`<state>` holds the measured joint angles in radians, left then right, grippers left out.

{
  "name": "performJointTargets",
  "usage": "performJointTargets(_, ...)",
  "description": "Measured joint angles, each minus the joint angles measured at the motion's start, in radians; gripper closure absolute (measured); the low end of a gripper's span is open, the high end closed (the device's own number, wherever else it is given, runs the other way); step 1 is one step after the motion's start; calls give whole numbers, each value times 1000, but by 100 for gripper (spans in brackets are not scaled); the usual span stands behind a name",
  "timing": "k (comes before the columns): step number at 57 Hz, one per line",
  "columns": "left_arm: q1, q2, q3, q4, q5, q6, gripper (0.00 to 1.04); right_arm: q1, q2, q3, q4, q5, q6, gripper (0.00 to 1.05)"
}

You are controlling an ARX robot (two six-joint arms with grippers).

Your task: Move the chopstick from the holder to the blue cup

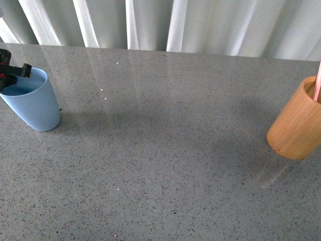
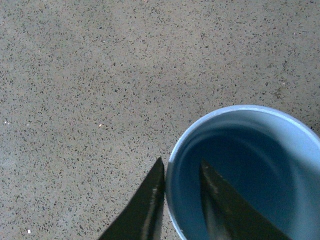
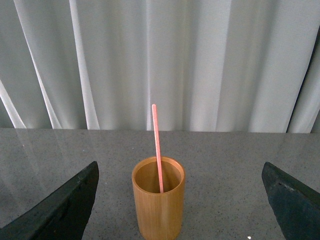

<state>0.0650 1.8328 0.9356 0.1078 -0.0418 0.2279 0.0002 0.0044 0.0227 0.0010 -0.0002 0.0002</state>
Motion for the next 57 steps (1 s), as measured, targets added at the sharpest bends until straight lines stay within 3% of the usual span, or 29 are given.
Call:
performJointTargets(8,0,0,0,3,6,-3,102,0,0,0,0,0,0,10)
performJointTargets(42,11,-38,22,-113,54,-13,101,0,0,0,0,0,0,10)
performJointTargets(57,-54,-145,42,-269,117,-84,101,0,0,0,0,0,0,10)
